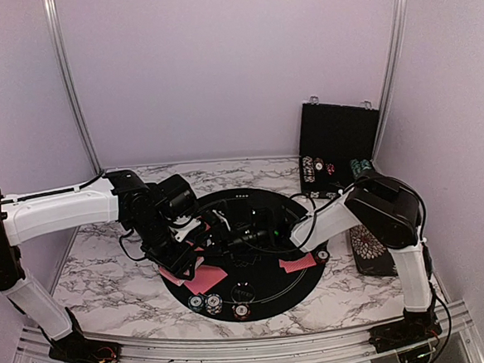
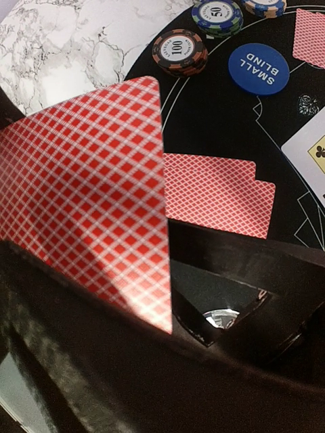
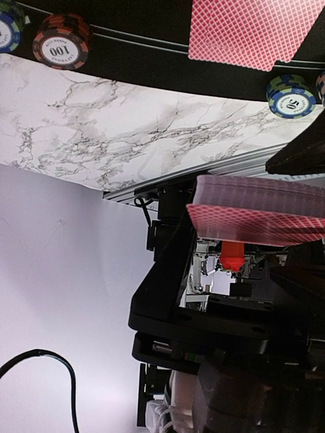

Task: Distribute texas hold em gaming equipment
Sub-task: Pick up the poker card from the face-down deck piles.

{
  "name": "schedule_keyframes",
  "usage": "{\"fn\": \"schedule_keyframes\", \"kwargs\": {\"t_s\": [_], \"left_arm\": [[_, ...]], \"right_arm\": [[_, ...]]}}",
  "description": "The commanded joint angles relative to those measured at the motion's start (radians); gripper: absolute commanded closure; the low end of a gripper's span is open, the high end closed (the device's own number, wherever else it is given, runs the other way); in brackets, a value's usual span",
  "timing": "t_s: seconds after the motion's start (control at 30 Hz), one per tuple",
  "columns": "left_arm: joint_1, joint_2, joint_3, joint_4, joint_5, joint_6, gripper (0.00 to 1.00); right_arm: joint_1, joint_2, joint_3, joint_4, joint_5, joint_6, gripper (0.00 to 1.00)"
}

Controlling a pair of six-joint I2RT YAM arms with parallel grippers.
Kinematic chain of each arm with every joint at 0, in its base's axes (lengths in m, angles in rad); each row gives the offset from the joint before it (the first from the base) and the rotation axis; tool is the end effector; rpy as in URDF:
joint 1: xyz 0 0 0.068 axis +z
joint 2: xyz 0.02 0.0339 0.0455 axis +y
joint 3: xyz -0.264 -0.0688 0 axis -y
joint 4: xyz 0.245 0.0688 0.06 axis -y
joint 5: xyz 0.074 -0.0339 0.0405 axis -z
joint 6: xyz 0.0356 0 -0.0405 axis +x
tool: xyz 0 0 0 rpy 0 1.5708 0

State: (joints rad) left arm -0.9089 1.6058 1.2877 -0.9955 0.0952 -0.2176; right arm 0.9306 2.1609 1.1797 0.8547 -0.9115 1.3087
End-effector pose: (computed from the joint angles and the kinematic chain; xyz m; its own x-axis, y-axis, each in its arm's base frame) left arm 0.1870 -0.2455 0.2519 -0.7531 0.6169 -0.2285 0.6529 0.7435 -0.1447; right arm 0.2451 0.3761 0.1505 -0.9464 -0.2802 -0.1607 -0.1759 0.0296 0.9840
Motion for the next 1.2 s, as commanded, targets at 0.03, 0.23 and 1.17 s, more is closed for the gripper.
{"fn": "schedule_keyframes", "kwargs": {"t_s": [0.03,0.23,1.17], "left_arm": [[-0.004,0.006,0.024,-0.023,-0.005,0.006,0.49],[-0.004,0.004,0.025,-0.023,-0.007,0.005,0.49],[-0.004,-0.01,0.015,-0.023,-0.008,0.003,0.49]], "right_arm": [[0.009,0.013,0.035,-0.031,0.001,-0.034,0.58],[0.011,0.012,0.037,-0.062,0.003,-0.058,0.6],[-0.001,-0.028,0.04,-0.187,0.051,-0.144,0.65]]}}
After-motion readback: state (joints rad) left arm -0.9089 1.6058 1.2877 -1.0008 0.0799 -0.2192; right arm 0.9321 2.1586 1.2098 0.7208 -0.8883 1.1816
